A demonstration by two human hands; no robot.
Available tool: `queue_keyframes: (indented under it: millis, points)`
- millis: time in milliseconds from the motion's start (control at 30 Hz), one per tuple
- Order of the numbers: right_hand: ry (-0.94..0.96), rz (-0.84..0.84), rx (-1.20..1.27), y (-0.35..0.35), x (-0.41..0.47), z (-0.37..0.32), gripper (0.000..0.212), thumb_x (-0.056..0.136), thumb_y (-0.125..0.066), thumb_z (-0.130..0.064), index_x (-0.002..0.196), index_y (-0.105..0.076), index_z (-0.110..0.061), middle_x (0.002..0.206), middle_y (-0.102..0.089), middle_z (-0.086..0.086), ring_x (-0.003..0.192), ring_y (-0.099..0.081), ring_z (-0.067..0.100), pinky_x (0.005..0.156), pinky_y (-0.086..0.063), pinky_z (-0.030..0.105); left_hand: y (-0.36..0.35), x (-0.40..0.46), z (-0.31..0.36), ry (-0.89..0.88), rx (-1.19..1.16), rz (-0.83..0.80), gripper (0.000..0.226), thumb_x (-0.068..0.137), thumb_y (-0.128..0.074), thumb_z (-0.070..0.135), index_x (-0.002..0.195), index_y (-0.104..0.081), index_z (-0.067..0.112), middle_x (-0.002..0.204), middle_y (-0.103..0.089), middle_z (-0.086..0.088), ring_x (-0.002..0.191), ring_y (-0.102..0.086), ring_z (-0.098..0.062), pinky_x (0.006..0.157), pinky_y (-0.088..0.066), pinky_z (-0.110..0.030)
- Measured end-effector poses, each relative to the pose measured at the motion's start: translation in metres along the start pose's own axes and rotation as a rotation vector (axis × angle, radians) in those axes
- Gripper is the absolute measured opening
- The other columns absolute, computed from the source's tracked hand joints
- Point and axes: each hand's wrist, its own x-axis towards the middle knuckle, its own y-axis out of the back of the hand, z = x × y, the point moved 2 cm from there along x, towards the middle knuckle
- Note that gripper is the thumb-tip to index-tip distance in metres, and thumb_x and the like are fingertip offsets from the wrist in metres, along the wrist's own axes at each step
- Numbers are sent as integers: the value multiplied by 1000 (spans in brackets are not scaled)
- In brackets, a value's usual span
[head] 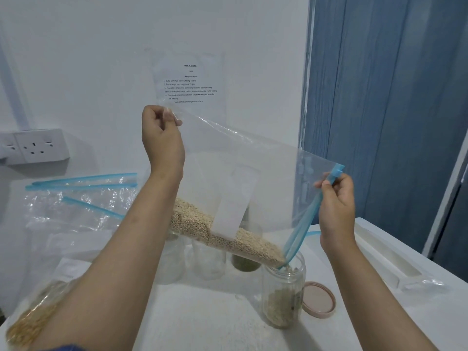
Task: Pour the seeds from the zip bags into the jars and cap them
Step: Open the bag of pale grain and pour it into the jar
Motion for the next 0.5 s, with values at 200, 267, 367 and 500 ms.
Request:
queue_keyframes:
  millis: [200,267,367,500]
  points:
    - [-9,-1,6,0,-1,0,19,105,-41,-13,101,-51,-29,88,-57,-17,73,-53,-13,64,-41,2,-1,-1,0,-1,-3,-9,21,101,-43,17,83,-44,27,77,-56,5,70,-53,-7,79,-43,-28]
    - [-6,1,10,0,-1,-1,22,105,-41,-13,99,-51,-30,89,-57,-15,71,-53,-14,63,-40,0,-1,-1,0,-2,0,-8,22,102,-43,16,83,-44,27,77,-56,5,71,-54,-7,79,-44,-28]
    - [-3,3,10,0,-1,-1,24,105,-40,-12,97,-51,-32,90,-57,-13,69,-53,-16,62,-39,-1,-1,0,-1,-4,10,-4,22,101,-43,16,83,-45,27,77,-57,6,70,-54,-6,79,-44,-29]
    - [-6,2,8,1,-1,-1,25,105,-41,-13,95,-51,-34,93,-58,-11,73,-53,-13,63,-40,0,-1,0,0,-13,14,-5,20,100,-44,17,83,-45,28,77,-58,6,70,-53,-9,79,-44,-29]
